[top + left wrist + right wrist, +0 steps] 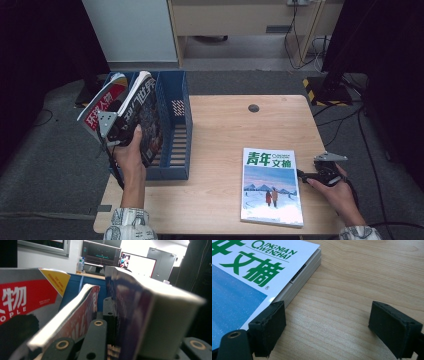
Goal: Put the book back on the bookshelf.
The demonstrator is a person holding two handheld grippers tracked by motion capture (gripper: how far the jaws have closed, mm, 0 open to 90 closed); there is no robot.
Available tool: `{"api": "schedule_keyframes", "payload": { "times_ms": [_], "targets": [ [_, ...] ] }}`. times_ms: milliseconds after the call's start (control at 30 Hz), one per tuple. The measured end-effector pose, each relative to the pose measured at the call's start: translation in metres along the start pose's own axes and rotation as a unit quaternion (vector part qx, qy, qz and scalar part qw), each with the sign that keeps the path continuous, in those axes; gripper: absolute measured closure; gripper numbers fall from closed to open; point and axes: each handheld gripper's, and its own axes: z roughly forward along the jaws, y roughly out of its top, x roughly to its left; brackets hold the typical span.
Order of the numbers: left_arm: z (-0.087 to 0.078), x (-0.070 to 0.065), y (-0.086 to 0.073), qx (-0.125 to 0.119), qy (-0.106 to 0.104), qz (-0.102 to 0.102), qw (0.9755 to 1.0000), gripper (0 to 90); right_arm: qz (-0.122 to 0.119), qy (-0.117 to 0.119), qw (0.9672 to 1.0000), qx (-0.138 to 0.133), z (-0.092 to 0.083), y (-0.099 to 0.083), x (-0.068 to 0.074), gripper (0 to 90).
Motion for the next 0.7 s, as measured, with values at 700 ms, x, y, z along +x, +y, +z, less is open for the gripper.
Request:
{"api": "schedule_keyframes", "payload": {
  "times_ms": [700],
  "targets": [
    [0.0004, 0.0008, -0.0082, -0.006, 0.012, 0.004, 0.9999, 81.3, -0.001, 0.0, 1.0, 0.0, 0.0, -0.0001, -0.0001, 14.2]
  ]
}}
